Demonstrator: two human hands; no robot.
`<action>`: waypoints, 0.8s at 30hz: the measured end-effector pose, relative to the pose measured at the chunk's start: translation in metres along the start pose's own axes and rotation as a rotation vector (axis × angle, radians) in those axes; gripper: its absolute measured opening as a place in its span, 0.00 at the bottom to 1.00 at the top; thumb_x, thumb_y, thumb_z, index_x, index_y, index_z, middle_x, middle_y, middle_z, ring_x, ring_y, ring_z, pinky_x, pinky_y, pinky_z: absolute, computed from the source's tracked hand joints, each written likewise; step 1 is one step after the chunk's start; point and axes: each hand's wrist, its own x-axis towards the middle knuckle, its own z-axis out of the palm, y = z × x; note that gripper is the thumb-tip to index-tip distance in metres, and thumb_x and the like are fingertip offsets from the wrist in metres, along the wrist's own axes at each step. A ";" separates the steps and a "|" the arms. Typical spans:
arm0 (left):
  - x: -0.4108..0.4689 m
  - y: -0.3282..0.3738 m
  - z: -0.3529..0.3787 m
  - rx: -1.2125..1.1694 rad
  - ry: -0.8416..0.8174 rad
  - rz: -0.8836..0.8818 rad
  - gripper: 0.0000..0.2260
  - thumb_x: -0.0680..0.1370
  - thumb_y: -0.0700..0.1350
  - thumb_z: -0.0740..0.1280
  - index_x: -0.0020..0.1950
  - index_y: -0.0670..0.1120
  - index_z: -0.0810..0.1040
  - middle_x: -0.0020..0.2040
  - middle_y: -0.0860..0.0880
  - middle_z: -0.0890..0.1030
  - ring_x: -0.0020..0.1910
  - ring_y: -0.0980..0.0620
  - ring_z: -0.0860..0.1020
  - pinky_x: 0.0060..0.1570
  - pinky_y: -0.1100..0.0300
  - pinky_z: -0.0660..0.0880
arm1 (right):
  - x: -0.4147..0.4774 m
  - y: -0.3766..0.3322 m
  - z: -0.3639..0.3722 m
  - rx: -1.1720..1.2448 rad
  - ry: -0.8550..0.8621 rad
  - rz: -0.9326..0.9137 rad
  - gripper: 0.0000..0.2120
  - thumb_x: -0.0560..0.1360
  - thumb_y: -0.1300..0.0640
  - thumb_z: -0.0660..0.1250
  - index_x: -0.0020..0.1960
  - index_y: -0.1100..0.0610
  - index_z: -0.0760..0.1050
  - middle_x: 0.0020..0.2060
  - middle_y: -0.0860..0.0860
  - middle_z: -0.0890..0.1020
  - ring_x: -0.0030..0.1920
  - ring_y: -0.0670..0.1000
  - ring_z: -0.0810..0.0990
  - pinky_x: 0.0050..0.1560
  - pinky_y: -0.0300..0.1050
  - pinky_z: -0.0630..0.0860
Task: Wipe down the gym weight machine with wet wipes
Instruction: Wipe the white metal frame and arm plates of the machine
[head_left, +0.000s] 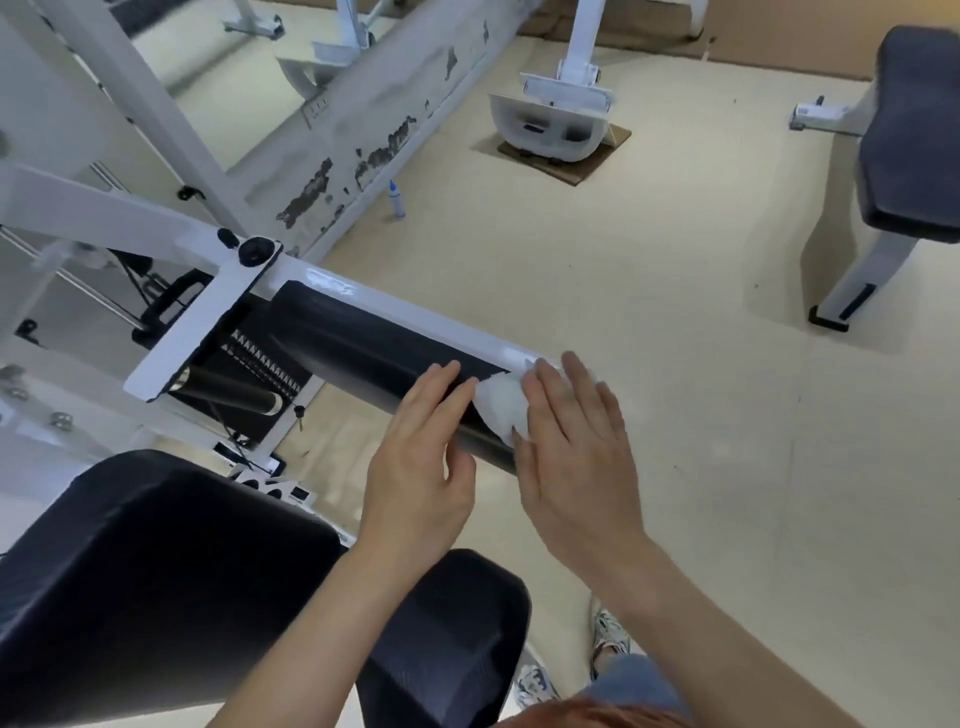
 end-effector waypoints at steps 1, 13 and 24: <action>0.000 0.000 0.000 0.001 -0.003 -0.008 0.27 0.72 0.35 0.59 0.72 0.45 0.71 0.74 0.53 0.67 0.75 0.56 0.61 0.69 0.74 0.53 | 0.016 -0.007 0.000 -0.069 -0.069 -0.028 0.22 0.80 0.56 0.54 0.70 0.64 0.71 0.68 0.58 0.75 0.71 0.59 0.70 0.70 0.57 0.66; -0.033 -0.006 -0.014 -0.015 -0.050 -0.250 0.25 0.80 0.40 0.60 0.76 0.55 0.64 0.78 0.57 0.57 0.74 0.59 0.58 0.61 0.82 0.47 | 0.043 0.000 -0.011 -0.208 -0.342 -0.411 0.26 0.78 0.57 0.48 0.73 0.65 0.66 0.71 0.60 0.70 0.70 0.58 0.71 0.68 0.52 0.71; -0.071 -0.004 -0.062 -0.009 0.003 -0.409 0.20 0.80 0.41 0.60 0.70 0.55 0.71 0.76 0.58 0.61 0.74 0.58 0.60 0.63 0.79 0.49 | 0.115 -0.100 0.057 -0.260 -0.348 -0.500 0.27 0.81 0.61 0.55 0.77 0.67 0.53 0.76 0.63 0.58 0.76 0.61 0.59 0.73 0.54 0.61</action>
